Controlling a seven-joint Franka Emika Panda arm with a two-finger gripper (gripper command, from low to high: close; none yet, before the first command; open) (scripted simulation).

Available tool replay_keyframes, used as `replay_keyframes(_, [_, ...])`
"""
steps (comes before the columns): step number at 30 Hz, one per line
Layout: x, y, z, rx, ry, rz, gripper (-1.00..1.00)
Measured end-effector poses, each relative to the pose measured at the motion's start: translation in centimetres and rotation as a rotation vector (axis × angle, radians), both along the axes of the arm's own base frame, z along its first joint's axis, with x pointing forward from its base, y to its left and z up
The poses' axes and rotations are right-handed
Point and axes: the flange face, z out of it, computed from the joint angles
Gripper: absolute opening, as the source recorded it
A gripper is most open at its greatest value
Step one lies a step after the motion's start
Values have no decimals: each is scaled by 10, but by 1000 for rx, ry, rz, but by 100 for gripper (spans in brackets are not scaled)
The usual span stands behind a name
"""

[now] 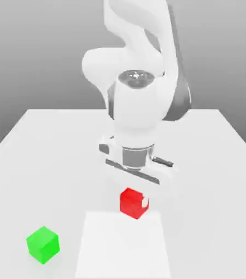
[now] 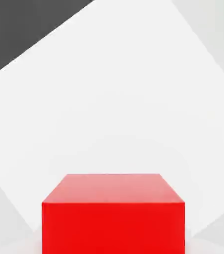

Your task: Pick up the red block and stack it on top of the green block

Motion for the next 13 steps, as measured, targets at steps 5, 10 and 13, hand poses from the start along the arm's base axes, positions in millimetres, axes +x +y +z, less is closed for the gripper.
replay_keyframes(5, [19,-131,13,-11,3,-88,-100])
replay_keyframes(10, [23,-139,-40,-15,5,-74,100])
replay_keyframes(13, [23,-139,-40,-15,5,-74,100])
